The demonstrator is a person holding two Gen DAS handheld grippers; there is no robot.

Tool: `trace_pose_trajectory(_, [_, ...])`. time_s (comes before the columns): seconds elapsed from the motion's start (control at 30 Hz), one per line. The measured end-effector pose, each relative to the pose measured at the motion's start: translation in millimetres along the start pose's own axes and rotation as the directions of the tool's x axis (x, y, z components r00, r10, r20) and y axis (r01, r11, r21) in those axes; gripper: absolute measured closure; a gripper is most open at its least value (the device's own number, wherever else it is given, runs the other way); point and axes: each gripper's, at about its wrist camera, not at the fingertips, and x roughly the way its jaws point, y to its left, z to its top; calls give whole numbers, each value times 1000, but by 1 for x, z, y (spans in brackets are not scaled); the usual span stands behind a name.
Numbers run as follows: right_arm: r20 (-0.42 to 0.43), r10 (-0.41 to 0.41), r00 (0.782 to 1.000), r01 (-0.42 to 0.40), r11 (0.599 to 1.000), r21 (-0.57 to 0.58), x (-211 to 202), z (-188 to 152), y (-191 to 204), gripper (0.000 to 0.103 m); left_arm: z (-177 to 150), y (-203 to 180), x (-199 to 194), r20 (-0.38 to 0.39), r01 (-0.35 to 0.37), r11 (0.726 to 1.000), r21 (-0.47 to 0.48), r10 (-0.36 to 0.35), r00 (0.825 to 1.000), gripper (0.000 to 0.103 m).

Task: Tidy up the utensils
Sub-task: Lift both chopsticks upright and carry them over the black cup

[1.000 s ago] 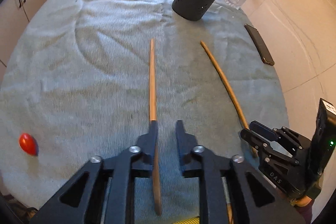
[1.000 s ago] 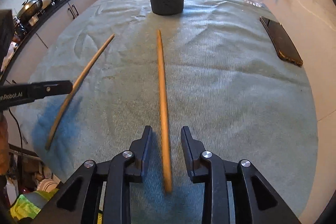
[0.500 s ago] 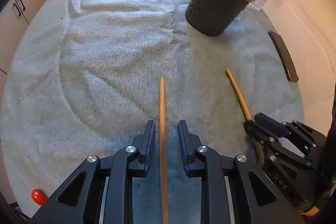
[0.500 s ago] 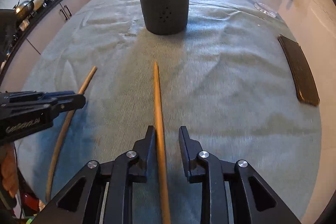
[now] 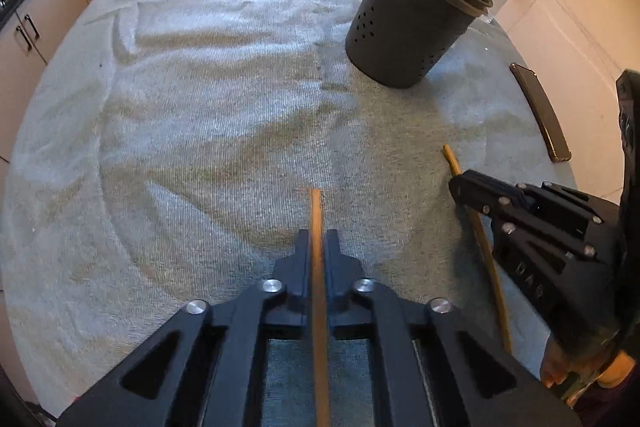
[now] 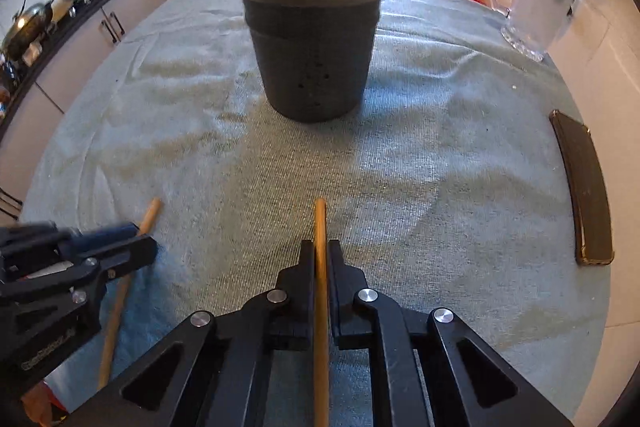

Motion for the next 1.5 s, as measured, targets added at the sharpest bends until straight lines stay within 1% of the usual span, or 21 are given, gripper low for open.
trace_pose_trajectory(0.1, [44,29,999,-31,998,47,-12,-1,-10,96,-2,4,-11,31,32,999,-26,-32,999,98])
trace_pose_trajectory(0.17, [82,53,995,-59,996,68,-27,-4,-16,96,-5,4,-25,59,46,999,-21,-44,997,98])
trace_pose_trajectory(0.33, [197,63,978,-78,995,66,-76,-15,-22,97,-16,-2,-68,149,67,998,6,-67,987,98])
trace_pose_trajectory(0.43, [261,58,964,-76,995,58,-104,-26,-21,97,-23,-10,-96,213,65,997,31,-70,974,98])
trace_pose_trajectory(0.5, [299,54,953,-73,996,54,-122,-33,-20,96,-28,-14,-114,260,59,997,50,-70,963,98])
trace_pose_trajectory(0.67, [365,47,930,-65,997,38,-154,-48,-15,96,-45,-27,-146,339,35,995,95,-65,939,98])
trace_pose_trajectory(0.93, [423,55,905,-73,997,25,-186,-68,-8,96,-71,-36,-177,417,12,988,151,-75,906,98])
trace_pose_trajectory(1.1, [449,59,892,-74,997,14,-200,-73,-4,96,-77,-43,-194,459,-15,985,173,-67,886,98])
trace_pose_trajectory(1.2, [463,57,885,-69,998,9,-207,-74,-2,96,-77,-46,-202,476,-20,983,181,-70,877,98])
trace_pose_trajectory(1.37, [486,56,872,-70,998,10,-215,-73,-2,96,-74,-52,-212,492,-25,982,189,-72,868,98])
trace_pose_trajectory(1.5, [496,54,866,-71,997,14,-218,-69,-5,96,-69,-56,-216,500,-33,981,192,-69,863,98])
